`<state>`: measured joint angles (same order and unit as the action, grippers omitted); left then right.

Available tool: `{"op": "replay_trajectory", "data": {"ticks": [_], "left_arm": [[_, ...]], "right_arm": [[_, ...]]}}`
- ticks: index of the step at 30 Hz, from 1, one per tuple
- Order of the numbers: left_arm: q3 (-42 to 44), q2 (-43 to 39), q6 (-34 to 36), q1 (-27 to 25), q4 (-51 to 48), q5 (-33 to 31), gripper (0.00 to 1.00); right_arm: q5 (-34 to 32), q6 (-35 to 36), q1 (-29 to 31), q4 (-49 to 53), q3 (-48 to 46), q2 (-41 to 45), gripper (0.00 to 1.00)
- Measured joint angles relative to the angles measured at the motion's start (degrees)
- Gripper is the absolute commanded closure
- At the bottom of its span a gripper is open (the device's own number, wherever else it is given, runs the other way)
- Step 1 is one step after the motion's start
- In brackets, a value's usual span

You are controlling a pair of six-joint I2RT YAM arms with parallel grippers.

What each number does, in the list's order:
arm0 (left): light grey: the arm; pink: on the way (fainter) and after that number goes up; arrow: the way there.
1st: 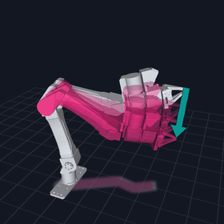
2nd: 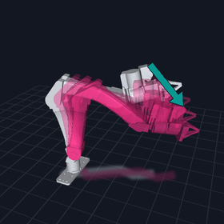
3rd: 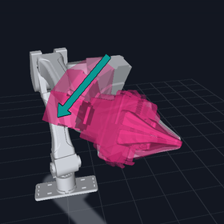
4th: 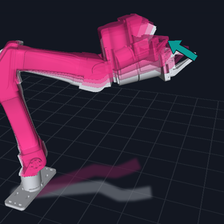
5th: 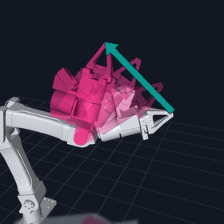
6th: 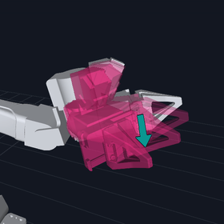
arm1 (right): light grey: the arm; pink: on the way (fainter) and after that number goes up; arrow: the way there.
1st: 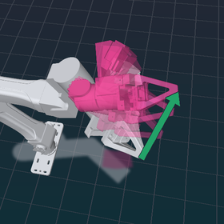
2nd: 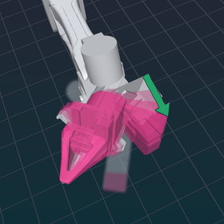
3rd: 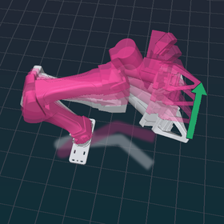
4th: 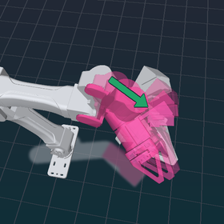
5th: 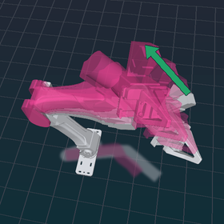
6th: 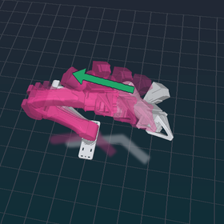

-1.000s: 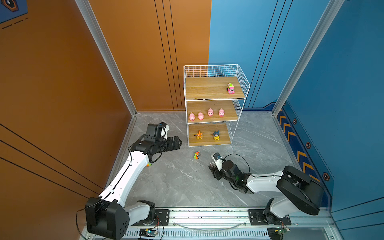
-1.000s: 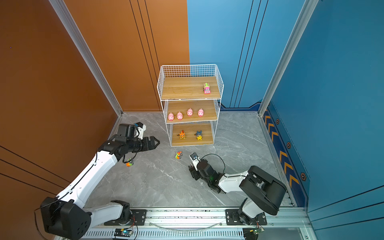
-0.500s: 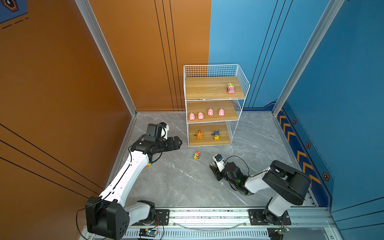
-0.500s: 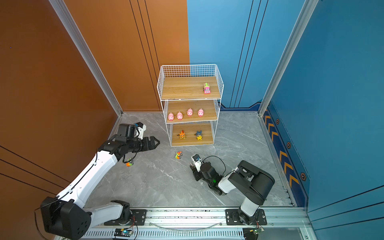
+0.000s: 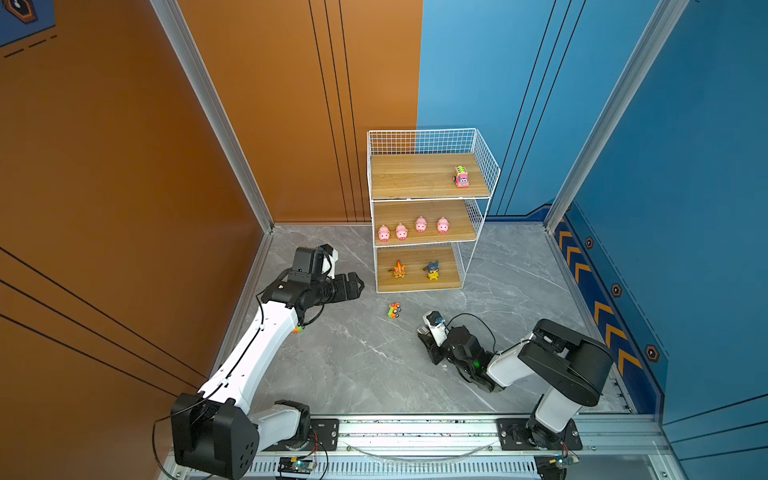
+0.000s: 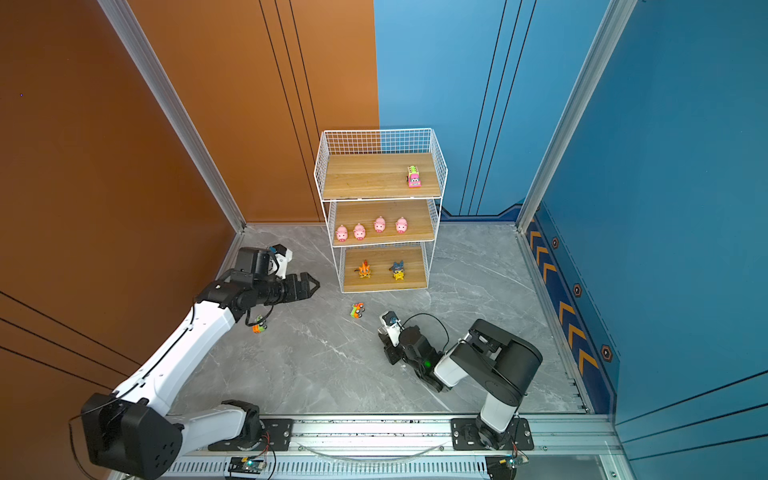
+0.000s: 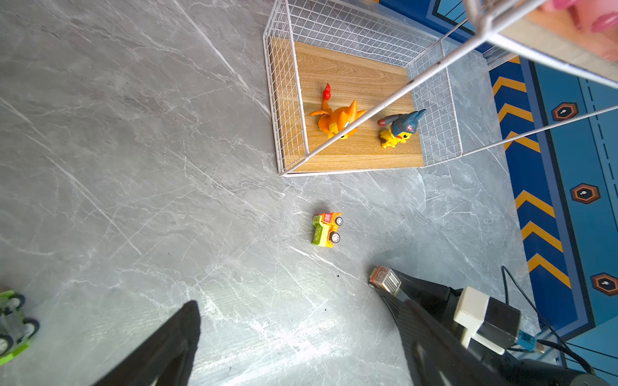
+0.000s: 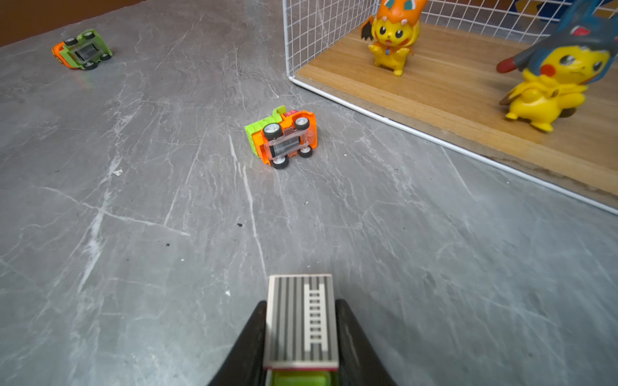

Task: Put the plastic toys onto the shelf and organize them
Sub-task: 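Raise the green truck with the right gripper up to the top shelf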

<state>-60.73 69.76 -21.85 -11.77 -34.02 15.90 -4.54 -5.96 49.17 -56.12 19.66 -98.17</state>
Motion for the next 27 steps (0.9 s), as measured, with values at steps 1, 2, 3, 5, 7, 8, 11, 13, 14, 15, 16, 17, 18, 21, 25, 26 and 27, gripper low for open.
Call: {"op": "replay_trajectory", "data": {"ticks": [1,2,3,5,7,8,11,13,14,15,16,17,18,21,25,26,27], "left_arm": [[0.0,0.0,0.0,0.0,0.0,0.0,0.06],[0.0,0.0,0.0,0.0,0.0,0.0,0.06],[0.0,0.0,0.0,0.0,0.0,0.0,0.06],[0.0,0.0,0.0,0.0,0.0,0.0,0.06],[0.0,0.0,0.0,0.0,0.0,0.0,0.06],[0.0,0.0,0.0,0.0,0.0,0.0,0.06],[0.0,0.0,0.0,0.0,0.0,0.0,0.07],[0.0,0.0,0.0,0.0,0.0,0.0,0.06],[0.0,0.0,0.0,0.0,0.0,0.0,0.06],[0.0,0.0,0.0,0.0,0.0,0.0,0.06],[0.0,0.0,0.0,0.0,0.0,0.0,0.06],[0.0,0.0,0.0,0.0,0.0,0.0,0.06],[0.0,0.0,0.0,0.0,0.0,0.0,0.06],[0.0,-0.1,0.0,-0.1,0.0,0.0,0.06],[0.0,-1.0,0.0,-0.8,0.0,0.0,0.06],[0.1,-1.6,0.1,-1.0,0.1,0.0,0.06],[0.2,-2.3,0.2,-1.2,0.4,0.0,0.06]], "right_arm": [[-0.1,0.1,0.0,0.0,0.0,0.0,0.75],[-0.1,0.2,0.0,0.0,0.0,0.0,0.77],[-0.2,0.2,0.1,0.0,0.0,0.0,0.78],[-0.6,0.3,0.5,1.2,0.3,0.5,0.8],[-1.7,0.6,1.5,4.5,1.1,2.7,0.81],[-2.3,0.7,1.9,6.4,1.6,4.1,0.81],[-4.4,1.5,3.6,13.6,4.5,10.4,0.82],[-6.2,1.8,4.6,19.8,7.5,15.6,0.82],[-7.1,2.0,5.0,23.1,9.4,18.1,0.82],[-8.1,2.2,5.5,26.4,11.5,20.5,0.82],[-9.1,2.4,5.9,30.0,13.9,22.9,0.82],[-9.9,2.7,6.3,32.9,16.1,24.7,0.82],[-10.9,2.8,6.7,36.6,19.1,26.5,0.82],[-13.3,3.5,7.4,46.4,29.1,29.5,0.82],[-15.7,6.0,7.4,56.5,43.9,29.4,0.82],[-16.4,6.8,7.4,58.6,47.6,28.9,0.82],[-17.1,7.8,7.3,60.7,51.9,28.0,0.82]]}}
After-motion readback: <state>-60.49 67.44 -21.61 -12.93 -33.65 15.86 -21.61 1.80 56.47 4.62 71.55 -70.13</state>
